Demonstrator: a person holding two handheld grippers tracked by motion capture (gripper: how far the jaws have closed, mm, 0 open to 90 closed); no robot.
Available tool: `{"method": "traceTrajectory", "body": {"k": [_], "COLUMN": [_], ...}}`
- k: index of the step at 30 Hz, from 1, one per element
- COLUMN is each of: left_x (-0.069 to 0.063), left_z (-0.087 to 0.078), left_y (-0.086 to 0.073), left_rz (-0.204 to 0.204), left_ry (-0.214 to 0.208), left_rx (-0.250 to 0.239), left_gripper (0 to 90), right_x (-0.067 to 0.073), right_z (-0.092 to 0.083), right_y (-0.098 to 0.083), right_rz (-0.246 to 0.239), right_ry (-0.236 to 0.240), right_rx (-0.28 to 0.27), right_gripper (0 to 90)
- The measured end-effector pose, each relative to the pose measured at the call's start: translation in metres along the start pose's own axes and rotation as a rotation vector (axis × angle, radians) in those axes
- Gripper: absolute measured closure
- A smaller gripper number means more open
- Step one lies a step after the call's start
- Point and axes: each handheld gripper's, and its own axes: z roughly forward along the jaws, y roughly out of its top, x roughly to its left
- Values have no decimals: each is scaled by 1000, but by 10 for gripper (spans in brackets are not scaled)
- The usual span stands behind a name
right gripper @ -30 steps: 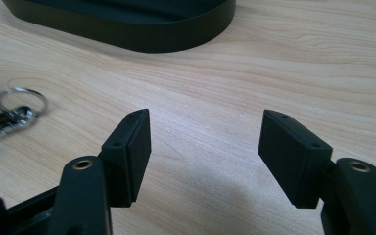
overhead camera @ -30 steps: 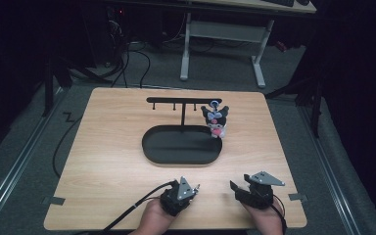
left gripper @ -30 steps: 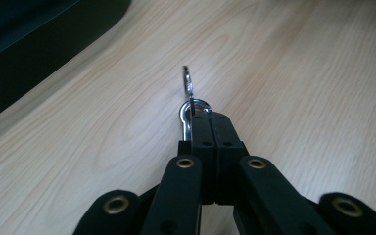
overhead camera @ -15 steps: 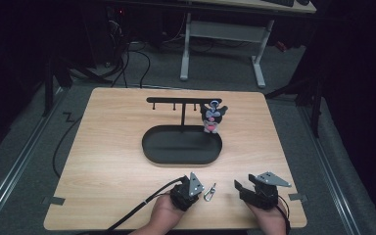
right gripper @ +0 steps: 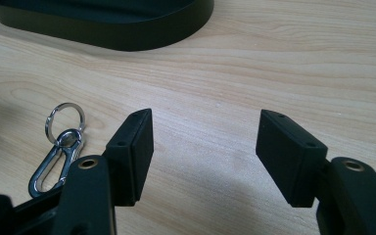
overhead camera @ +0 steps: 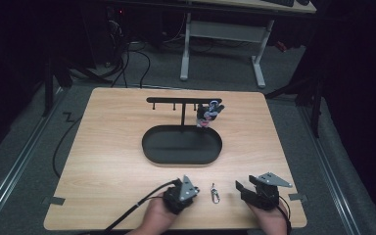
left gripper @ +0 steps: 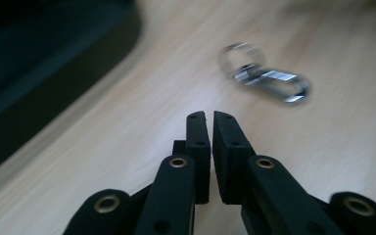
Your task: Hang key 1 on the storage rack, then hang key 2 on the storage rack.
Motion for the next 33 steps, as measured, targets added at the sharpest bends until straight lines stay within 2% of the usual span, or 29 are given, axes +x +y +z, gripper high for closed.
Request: {"method": "traceTrajectory", "body": {"k": [1, 2, 6, 10, 12, 13, 15, 17, 22, 27, 29, 33], "left_x": [0, 20, 71, 110, 124, 127, 136, 142, 146, 147, 147, 146], "left_z": [0, -13, -49, -80, -92, -96, -103, -109, -114, -114, -114, -112], "left_y": [0, -11, -41, -65, -82, -88, -99, -101, -100, -100, -100, -100], "left_rz": [0, -17, -95, -170, -197, -211, -267, -296, -281, -277, -274, -258], "left_ry": [0, 53, 170, 243, 281, 283, 262, 260, 297, 299, 293, 291], "left_rx": [0, 8, 30, 41, 52, 43, 36, 9, -19, -27, -31, -21], "left_gripper": [840, 830, 773, 631, 534, 505, 454, 384, 317, 310, 310, 305], "right_x": [0, -1, -1, 0, 0, 0, 1, 2, 3, 2, 2, 1], "right_z": [0, 1, 2, 3, 4, 4, 4, 5, 6, 6, 6, 6], "right_y": [0, 0, -1, -2, -2, -2, -1, -2, -2, -3, -3, -3], "right_rz": [0, 0, 12, 17, 21, 23, 16, 13, 3, -2, 13, 9], "right_ry": [0, -5, -13, -18, -25, -29, -40, -52, -74, -84, -87, -91], "right_rx": [0, 5, 17, 29, 36, 37, 36, 35, 40, 46, 49, 53], "right_gripper": [398, 403, 416, 431, 433, 432, 430, 429, 427, 426, 422, 422]}}
